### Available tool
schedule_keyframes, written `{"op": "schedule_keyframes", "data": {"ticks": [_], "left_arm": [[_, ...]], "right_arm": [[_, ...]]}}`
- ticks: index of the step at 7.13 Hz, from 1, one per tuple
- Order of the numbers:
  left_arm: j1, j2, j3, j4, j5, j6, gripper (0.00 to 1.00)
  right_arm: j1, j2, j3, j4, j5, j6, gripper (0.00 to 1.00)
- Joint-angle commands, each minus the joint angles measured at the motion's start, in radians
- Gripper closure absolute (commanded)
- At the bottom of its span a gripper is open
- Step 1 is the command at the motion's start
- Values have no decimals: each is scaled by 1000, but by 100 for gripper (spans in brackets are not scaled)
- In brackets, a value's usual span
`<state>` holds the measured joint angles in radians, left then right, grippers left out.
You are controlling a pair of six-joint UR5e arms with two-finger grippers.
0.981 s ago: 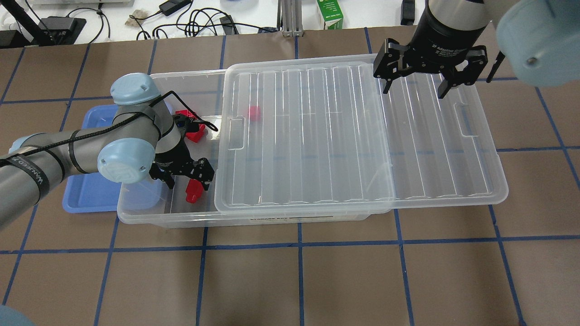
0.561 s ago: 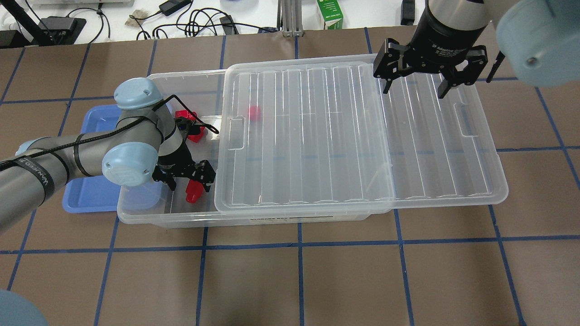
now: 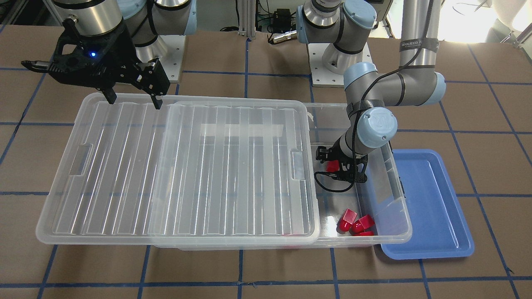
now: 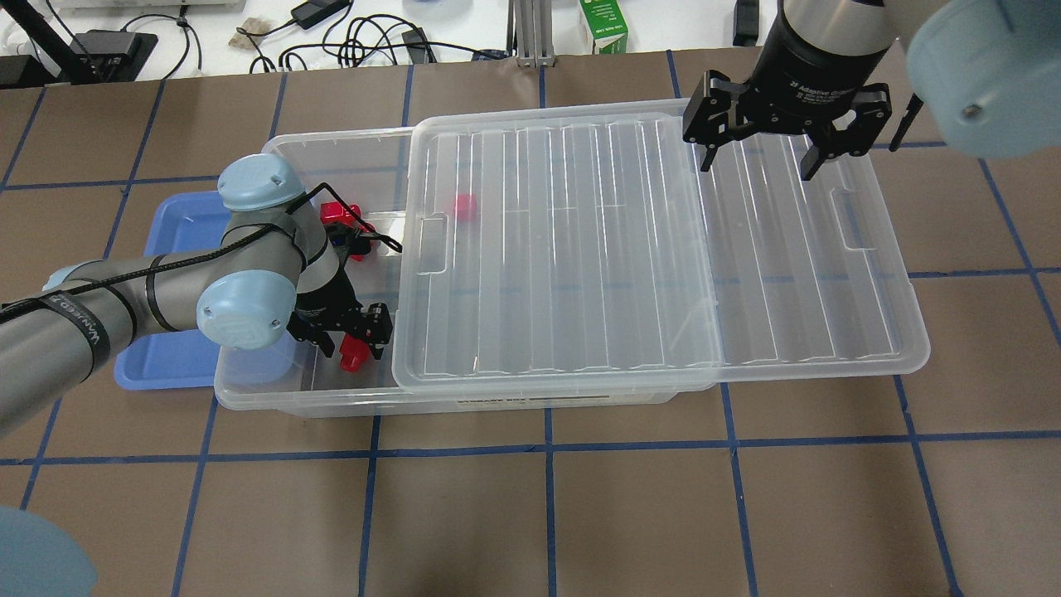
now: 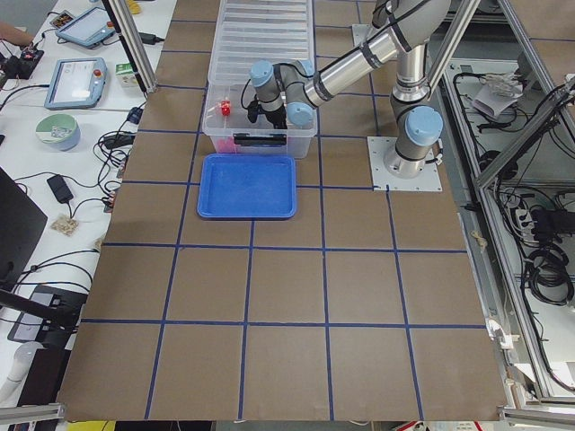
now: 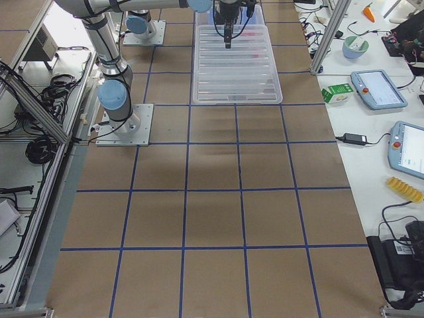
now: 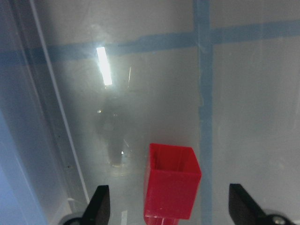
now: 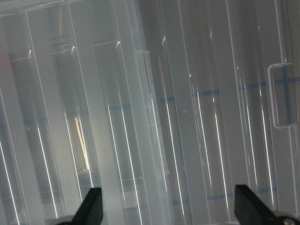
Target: Place red block in blue tray from box
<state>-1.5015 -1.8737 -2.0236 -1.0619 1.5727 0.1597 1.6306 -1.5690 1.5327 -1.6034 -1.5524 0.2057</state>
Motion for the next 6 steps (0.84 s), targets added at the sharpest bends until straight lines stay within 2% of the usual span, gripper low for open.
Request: {"op": "schedule_keyframes", "data": {"ticks": [1,2,3,6], "left_arm": [[-3,5,-3,5,-8,-15,94],[-2,24,6,0,-10,-20,100],[0,50,47,-16,-6,-20,100],[-3,140,340,-443,-8,-34,100]], "right_arm": [[0,0,1,0,0,-2,0],[0,0,0,0,0,-2,0],[0,0,1,0,0,-2,0],[-2,0,1,0,0,-3,0]]}}
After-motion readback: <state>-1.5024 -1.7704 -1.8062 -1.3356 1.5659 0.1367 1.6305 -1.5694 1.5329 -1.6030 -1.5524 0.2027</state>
